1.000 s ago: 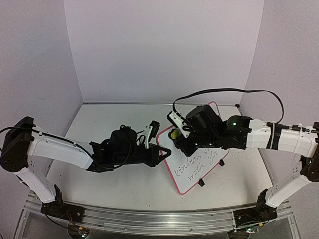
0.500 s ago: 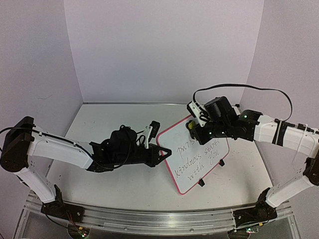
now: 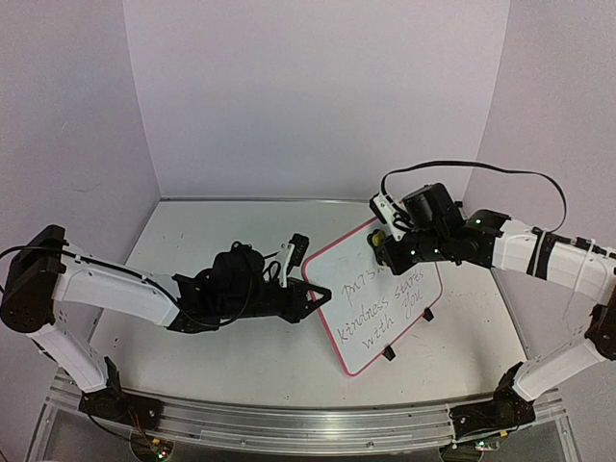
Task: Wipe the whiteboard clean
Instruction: Erase the whiteboard at the center of the board.
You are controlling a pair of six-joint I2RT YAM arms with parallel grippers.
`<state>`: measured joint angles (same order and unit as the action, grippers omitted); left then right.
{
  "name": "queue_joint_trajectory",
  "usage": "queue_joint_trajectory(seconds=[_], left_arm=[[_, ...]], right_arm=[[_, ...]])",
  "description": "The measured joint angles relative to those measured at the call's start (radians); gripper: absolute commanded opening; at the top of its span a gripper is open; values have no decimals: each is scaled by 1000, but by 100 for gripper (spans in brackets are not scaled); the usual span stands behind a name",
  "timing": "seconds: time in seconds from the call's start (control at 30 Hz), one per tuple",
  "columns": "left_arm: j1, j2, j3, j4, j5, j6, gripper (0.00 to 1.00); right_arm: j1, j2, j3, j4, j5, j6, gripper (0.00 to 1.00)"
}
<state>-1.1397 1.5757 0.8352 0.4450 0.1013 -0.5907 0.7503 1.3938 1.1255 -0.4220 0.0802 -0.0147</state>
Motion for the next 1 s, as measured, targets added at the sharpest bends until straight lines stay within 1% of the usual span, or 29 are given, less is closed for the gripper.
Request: queue_joint_trajectory(seconds=[0.4, 0.8, 1.0], left_arm=[[-1, -5, 0, 0, 21, 62, 0], [-6, -6, 2, 1, 29, 102, 0], [-8, -6, 3, 1, 28, 105, 0]], right_arm=[[-6, -45, 0, -51, -20, 26, 46], [-10, -78, 0, -84, -30, 44, 49], [-10, -83, 0, -87, -44, 47, 58]])
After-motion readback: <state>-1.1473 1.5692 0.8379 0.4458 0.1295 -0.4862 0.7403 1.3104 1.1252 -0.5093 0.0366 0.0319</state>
